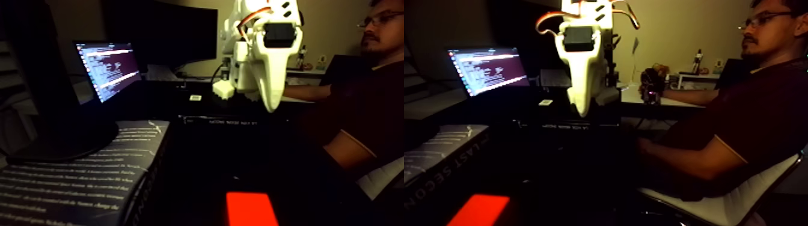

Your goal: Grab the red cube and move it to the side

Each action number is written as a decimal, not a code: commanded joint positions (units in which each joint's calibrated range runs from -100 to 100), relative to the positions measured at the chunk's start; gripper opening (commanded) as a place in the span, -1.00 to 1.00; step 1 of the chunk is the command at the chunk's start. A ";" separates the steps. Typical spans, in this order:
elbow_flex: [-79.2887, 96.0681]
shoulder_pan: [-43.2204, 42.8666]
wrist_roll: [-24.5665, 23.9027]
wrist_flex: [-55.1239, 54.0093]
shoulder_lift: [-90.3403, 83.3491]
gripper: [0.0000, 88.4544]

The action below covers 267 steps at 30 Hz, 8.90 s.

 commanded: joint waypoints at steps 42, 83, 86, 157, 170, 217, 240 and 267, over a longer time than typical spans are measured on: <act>-0.36 0.09 0.29 -0.81 0.17 -0.99; -0.54 0.26 0.29 -0.98 0.50 -0.98; -0.54 0.26 0.29 -0.98 0.67 -0.98; -62.49 10.67 18.58 0.12 84.87 -0.97; -70.56 11.33 21.28 0.29 94.62 -0.97; -87.53 11.50 42.64 7.30 108.91 -0.73; -87.62 12.92 50.63 7.13 113.78 -0.37; -105.85 14.91 53.81 16.25 121.34 -0.37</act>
